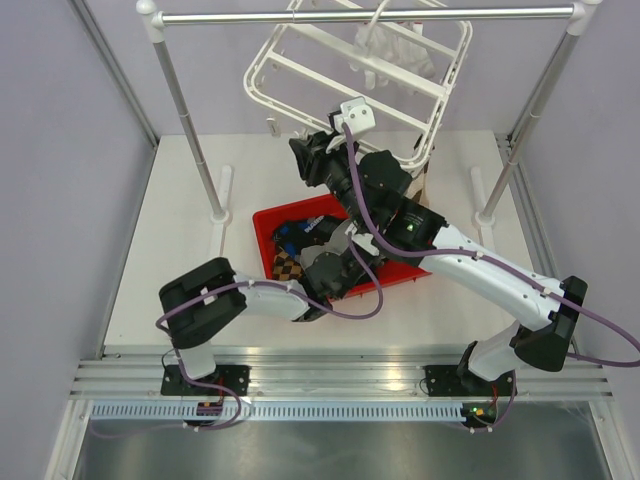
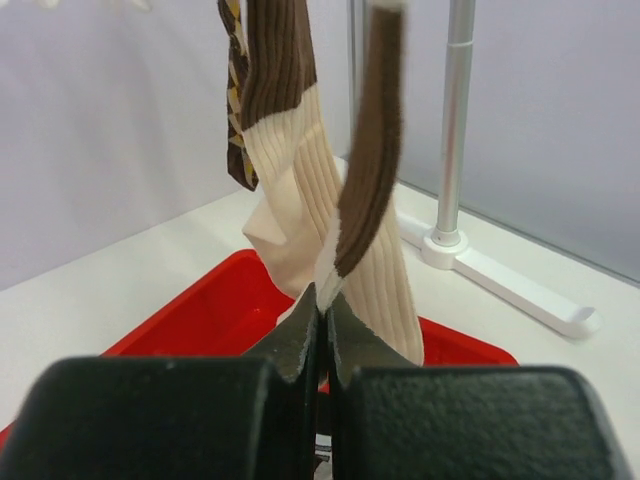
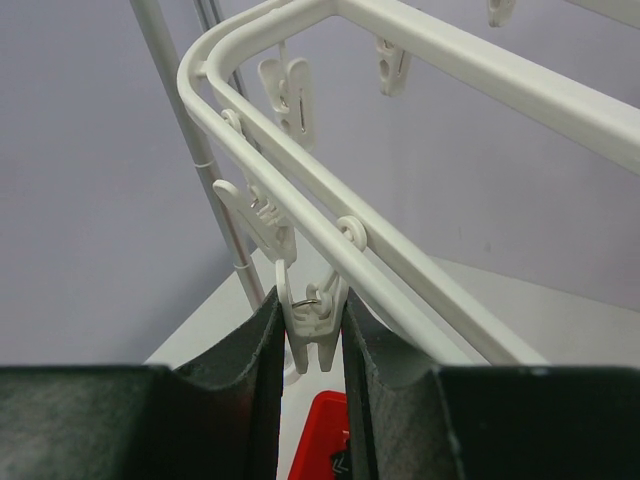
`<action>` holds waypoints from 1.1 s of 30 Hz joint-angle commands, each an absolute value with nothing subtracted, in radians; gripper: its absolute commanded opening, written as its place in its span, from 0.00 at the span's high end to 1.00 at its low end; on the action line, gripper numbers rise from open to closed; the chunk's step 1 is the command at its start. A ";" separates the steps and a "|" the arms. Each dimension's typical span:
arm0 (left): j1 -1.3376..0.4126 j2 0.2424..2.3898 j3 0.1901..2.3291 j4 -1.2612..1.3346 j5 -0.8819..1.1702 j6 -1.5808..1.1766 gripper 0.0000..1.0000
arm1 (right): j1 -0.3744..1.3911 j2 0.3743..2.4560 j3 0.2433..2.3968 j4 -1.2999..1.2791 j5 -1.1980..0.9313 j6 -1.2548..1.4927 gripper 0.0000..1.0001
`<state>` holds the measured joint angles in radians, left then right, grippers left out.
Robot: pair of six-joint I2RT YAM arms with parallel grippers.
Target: Remove the socks clipped to the hanger
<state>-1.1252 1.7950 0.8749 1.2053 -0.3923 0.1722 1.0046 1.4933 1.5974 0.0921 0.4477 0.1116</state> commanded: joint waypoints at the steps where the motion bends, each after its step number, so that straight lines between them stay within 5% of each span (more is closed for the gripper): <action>1: -1.123 1.695 0.847 1.223 -0.396 0.143 0.98 | 1.012 1.477 1.598 0.086 0.459 0.115 0.97; 8: -1.111 1.589 0.808 1.147 -0.370 0.107 0.98 | 1.015 1.453 1.574 0.083 0.474 0.114 0.67; 12: -1.097 1.545 0.793 1.085 -0.367 0.081 0.98 | 1.023 1.440 1.568 0.077 0.483 0.115 0.41; 25: -1.037 1.424 0.713 1.043 -0.396 0.031 0.98 | 1.055 1.378 1.549 0.028 0.443 0.141 0.21; 28: -1.023 1.401 0.706 1.028 -0.393 0.020 0.98 | 1.057 1.359 1.551 -0.030 0.379 0.159 0.02; 33: -0.997 1.371 0.699 0.997 -0.379 0.009 0.98 | 1.058 1.281 1.488 -0.067 0.302 0.179 0.02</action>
